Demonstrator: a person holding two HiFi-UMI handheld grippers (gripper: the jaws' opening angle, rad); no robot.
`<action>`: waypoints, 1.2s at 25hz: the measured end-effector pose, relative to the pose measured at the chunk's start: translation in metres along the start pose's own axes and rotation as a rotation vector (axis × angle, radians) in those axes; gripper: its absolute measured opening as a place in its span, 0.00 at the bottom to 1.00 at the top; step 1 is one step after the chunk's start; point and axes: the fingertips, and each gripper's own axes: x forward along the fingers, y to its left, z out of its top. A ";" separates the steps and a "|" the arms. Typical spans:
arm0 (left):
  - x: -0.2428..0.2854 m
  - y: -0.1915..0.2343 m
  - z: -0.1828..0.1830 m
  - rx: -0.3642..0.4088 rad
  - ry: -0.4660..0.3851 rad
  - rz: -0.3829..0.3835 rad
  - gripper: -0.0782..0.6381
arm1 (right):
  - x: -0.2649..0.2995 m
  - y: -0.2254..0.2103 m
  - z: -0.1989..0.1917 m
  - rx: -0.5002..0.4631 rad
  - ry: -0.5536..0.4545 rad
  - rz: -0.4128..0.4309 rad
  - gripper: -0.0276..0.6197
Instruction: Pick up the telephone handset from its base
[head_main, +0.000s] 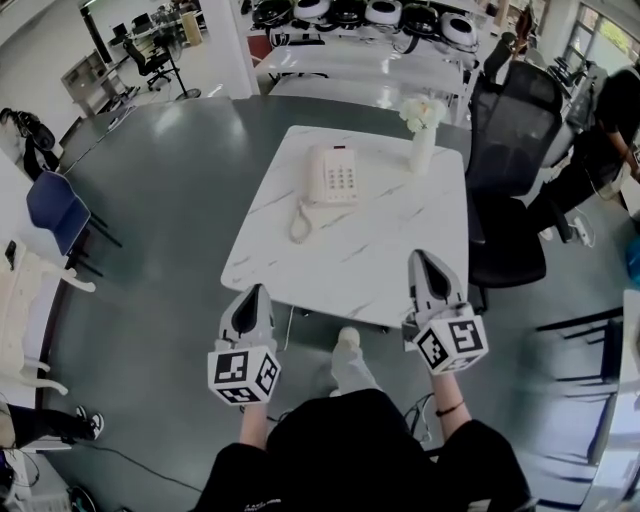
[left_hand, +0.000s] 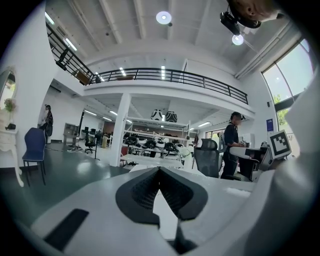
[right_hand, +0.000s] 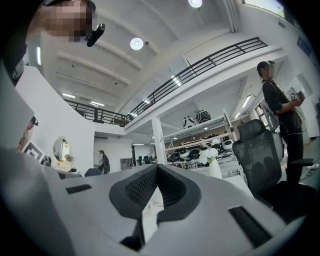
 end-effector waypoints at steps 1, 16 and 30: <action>0.007 0.002 0.000 -0.002 0.001 0.000 0.11 | 0.007 -0.002 0.001 0.001 -0.003 0.001 0.03; 0.134 0.028 0.016 -0.027 0.032 0.007 0.11 | 0.127 -0.054 -0.002 0.028 0.008 0.000 0.03; 0.235 0.023 0.008 0.007 0.100 -0.031 0.11 | 0.205 -0.089 -0.027 0.046 0.062 -0.003 0.03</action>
